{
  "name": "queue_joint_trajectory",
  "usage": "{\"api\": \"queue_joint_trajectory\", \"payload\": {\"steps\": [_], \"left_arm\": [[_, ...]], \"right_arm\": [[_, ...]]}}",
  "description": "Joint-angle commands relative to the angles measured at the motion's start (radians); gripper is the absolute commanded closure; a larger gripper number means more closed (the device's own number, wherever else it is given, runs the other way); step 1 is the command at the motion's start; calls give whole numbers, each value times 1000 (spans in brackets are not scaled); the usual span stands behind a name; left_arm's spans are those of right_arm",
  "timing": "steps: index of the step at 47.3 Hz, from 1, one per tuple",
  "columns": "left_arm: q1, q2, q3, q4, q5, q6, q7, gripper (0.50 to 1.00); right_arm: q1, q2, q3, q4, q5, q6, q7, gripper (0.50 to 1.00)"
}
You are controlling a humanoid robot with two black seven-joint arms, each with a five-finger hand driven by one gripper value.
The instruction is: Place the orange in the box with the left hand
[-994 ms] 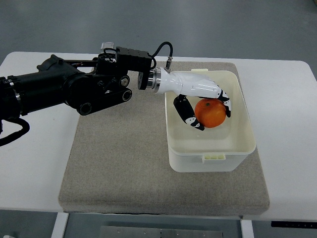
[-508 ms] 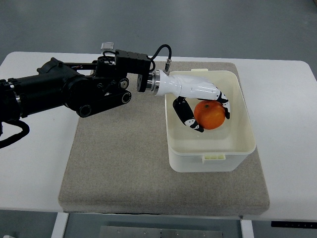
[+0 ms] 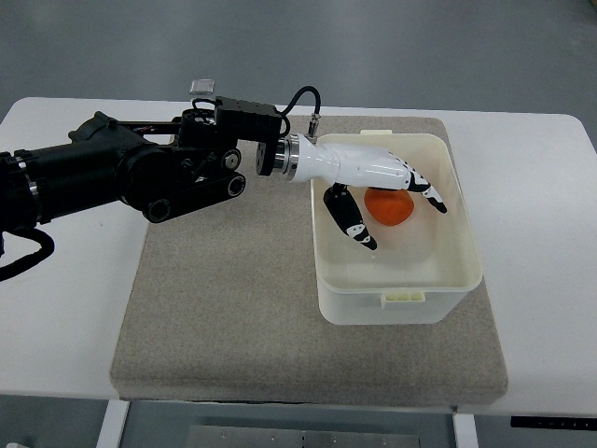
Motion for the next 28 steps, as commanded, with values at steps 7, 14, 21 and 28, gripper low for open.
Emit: {"api": "queue_joint_trajectory", "payload": {"steps": [7,14,21,28], "left_arm": [[-7,6,-14,2,-8,11,0,621],[-17,9,-19,27,-10,16,0,624],[-24,14,-56,96,-11,42,0,626],[-21,14,-99,203,-15,46,0,628]], "right_arm": [[0,0,0,0,0,0,0,574],[0,0,0,0,0,0,0,574],[0,0,0,0,0,0,0,574],[0,0,0,0,0,0,0,574]]}}
